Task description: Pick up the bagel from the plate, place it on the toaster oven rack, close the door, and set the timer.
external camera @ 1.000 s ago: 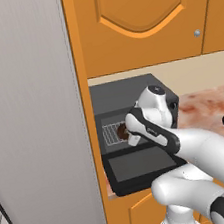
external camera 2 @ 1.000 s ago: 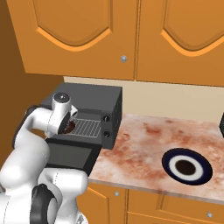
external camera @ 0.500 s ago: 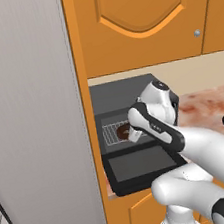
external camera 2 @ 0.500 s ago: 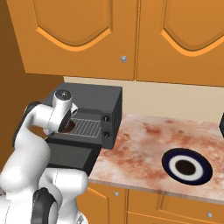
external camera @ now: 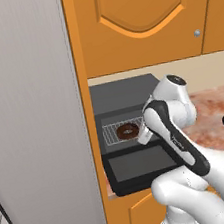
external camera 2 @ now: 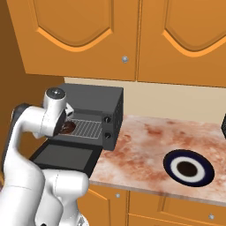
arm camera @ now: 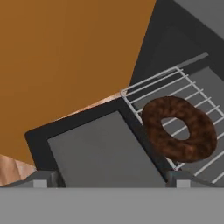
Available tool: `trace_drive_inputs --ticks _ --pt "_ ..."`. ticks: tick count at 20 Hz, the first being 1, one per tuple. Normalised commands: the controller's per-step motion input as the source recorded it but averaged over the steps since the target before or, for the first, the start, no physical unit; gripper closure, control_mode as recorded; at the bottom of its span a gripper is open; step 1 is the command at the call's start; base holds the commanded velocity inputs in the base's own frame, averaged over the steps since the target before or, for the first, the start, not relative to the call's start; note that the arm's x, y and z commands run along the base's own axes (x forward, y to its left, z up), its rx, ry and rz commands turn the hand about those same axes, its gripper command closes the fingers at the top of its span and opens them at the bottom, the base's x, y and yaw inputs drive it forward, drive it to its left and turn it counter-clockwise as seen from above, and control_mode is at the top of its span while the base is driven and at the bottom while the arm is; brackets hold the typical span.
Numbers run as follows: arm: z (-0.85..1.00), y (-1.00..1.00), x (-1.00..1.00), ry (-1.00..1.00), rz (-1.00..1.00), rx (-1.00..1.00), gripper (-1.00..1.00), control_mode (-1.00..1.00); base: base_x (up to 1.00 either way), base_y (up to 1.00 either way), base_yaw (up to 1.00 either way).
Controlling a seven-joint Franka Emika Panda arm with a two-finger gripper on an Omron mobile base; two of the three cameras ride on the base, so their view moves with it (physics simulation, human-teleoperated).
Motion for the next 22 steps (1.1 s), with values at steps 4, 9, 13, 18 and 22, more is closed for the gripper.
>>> trace_drive_inputs --ticks 4,9,13,18,22 --pt "-0.12 -0.47 -0.56 0.09 -0.22 0.00 -1.00 -1.00 0.00 0.00 0.00" --pt "-0.07 -0.44 -0.16 0.03 -0.23 0.01 -1.00 -1.00 0.00 0.00 0.00" --pt "-0.03 -0.22 0.07 0.01 -0.19 0.00 -1.00 -1.00 0.00 0.00 0.00" --pt "-0.10 -0.02 0.27 0.04 -0.13 0.00 -1.00 -1.00 0.00 0.00 0.00" --pt "-0.25 0.00 0.29 0.09 -0.10 0.00 -1.00 -1.00 0.00 0.00 0.00"
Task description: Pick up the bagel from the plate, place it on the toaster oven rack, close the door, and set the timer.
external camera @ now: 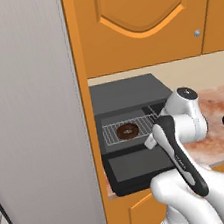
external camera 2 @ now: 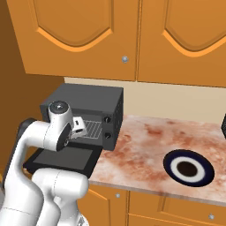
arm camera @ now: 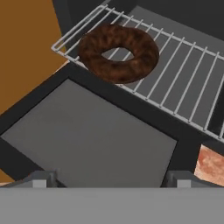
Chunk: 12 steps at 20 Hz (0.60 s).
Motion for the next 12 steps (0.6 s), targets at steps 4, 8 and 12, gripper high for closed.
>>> trace_drive_inputs --ticks 4,8,12 --pt "-0.35 0.00 0.18 0.07 -0.08 0.00 -1.00 -1.00 0.00 0.00 0.00" --pt "-0.19 0.00 0.19 0.00 -0.05 0.00 -1.00 -1.00 0.00 0.00 0.00" --pt "-0.12 0.00 0.14 0.00 -0.03 0.00 -1.00 -1.00 0.00 0.00 0.00"
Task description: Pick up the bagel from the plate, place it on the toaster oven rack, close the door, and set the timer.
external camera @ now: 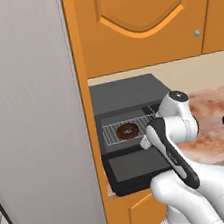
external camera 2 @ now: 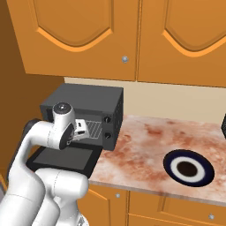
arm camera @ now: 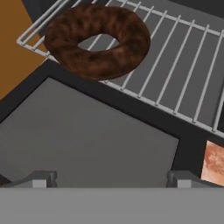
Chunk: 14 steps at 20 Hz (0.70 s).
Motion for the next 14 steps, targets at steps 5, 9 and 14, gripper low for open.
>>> trace_drive_inputs --ticks 5,9,14 --pt "-0.13 0.00 0.15 0.00 -0.03 0.00 -1.00 -1.00 0.00 0.00 0.00" --pt "-0.07 0.00 0.28 0.00 -0.02 0.00 -1.00 -1.00 0.00 0.00 0.00" --pt "0.00 0.00 0.26 0.00 -0.02 0.00 -1.00 -1.00 0.00 0.00 0.00"
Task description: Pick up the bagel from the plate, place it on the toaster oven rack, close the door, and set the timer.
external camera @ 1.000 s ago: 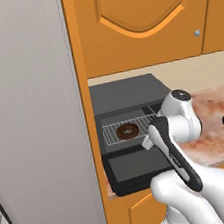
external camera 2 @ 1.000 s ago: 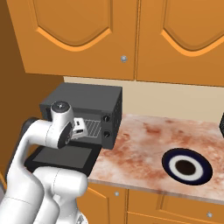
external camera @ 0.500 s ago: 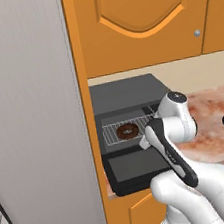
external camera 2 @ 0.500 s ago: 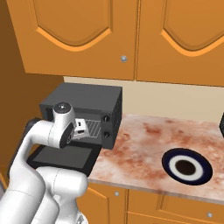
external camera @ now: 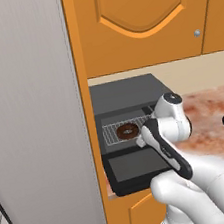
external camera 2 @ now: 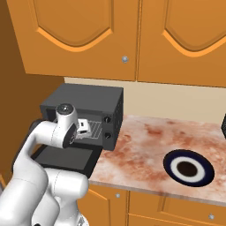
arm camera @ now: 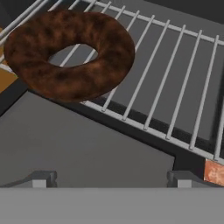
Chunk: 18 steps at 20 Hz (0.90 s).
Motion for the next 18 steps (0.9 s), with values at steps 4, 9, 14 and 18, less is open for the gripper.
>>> trace_drive_inputs --ticks 4,9,14,18 --pt "0.00 0.00 0.23 0.00 -0.02 0.00 -1.00 -1.00 0.00 0.00 0.00" --pt "-0.01 0.00 0.22 0.00 -0.03 0.00 -1.00 -1.00 0.00 0.00 0.00" --pt "-0.13 0.00 0.03 0.00 -0.02 0.00 -1.00 -1.00 0.00 0.00 0.00" --pt "-0.26 0.00 0.00 0.00 -0.02 0.00 -1.00 -1.00 0.00 0.00 0.00"
